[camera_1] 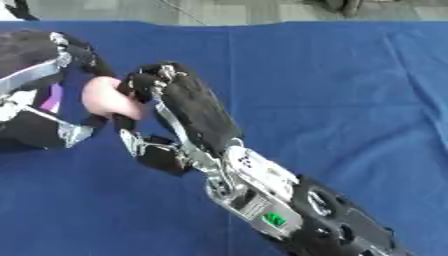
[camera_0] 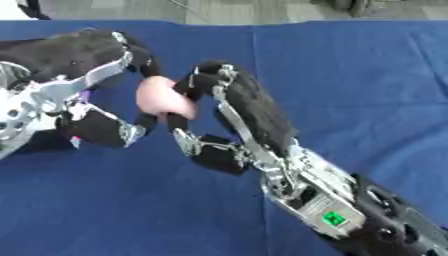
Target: Pick up the objects with one hand, pass them to the other hand, and then place them into the box on the other side of the table.
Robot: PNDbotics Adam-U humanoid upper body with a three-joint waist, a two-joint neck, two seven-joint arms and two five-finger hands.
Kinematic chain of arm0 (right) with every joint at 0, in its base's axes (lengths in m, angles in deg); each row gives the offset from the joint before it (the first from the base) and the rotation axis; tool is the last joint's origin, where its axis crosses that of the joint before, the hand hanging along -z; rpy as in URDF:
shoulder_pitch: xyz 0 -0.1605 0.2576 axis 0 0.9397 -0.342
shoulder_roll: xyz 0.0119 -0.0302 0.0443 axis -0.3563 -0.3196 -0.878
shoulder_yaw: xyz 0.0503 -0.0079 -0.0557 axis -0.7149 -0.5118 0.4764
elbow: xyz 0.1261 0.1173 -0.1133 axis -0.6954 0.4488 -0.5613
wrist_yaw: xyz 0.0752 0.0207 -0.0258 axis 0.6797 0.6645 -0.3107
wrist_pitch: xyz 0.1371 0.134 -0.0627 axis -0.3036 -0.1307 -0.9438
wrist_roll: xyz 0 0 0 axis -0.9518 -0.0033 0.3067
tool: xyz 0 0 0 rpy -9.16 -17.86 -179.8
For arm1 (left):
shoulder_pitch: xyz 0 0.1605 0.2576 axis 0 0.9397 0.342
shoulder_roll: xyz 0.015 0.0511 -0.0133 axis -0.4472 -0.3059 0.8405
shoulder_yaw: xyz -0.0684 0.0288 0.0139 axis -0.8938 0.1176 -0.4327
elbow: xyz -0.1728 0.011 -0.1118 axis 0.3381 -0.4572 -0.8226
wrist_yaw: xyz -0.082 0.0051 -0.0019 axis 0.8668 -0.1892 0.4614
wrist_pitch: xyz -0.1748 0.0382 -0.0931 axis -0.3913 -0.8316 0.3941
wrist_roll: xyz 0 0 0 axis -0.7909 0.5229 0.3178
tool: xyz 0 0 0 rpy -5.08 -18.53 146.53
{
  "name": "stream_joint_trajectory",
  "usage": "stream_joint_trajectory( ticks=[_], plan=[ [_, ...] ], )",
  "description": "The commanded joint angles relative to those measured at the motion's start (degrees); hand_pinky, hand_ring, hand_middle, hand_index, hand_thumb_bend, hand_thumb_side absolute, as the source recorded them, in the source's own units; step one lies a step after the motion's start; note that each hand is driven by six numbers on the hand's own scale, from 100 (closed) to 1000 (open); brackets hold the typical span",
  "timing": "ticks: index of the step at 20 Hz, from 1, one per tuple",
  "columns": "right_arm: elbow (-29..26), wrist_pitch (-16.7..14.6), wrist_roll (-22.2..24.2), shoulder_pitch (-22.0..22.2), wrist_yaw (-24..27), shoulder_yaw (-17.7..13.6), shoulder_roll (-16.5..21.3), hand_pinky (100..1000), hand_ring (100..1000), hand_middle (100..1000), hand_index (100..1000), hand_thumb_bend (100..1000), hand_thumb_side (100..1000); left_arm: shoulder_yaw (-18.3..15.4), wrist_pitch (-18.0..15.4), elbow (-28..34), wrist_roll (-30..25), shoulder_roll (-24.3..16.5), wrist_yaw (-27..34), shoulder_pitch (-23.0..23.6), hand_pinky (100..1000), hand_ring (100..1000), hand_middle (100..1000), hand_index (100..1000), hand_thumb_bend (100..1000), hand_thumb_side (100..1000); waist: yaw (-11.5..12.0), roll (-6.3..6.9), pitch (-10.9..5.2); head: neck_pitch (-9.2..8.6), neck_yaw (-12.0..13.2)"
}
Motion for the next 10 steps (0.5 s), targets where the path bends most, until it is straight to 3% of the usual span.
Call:
stream_joint_trajectory(
  ticks=[1, 6, 10],
  plan=[
    [-1.3, 0.1, 0.1, -0.6, 0.4, -0.5, 0.6, 828, 532, 412, 595, 100, 100, -0.6, 0.3, 0.6, 3.0, -0.4, 2.5, -1.1, 760, 680, 613, 719, 100, 210, 0.1, 0.12, -1.26, -0.34, 0.0],
    [-0.9, 0.2, 0.4, -0.4, 0.5, -0.5, 0.6, 829, 532, 411, 595, 100, 100, -0.5, 0.0, 0.6, 9.3, 0.1, 7.7, -1.2, 717, 604, 546, 654, 100, 234, 0.2, 0.01, -1.26, -0.44, -0.1],
    [-0.6, 0.5, 0.3, -0.3, 0.3, -0.6, 0.6, 815, 571, 484, 668, 100, 100, -0.4, -0.2, 0.6, 15.3, -0.2, 12.7, -0.9, 654, 510, 452, 506, 100, 120, 0.3, -0.02, -1.22, -0.24, 0.0]
  ],
)
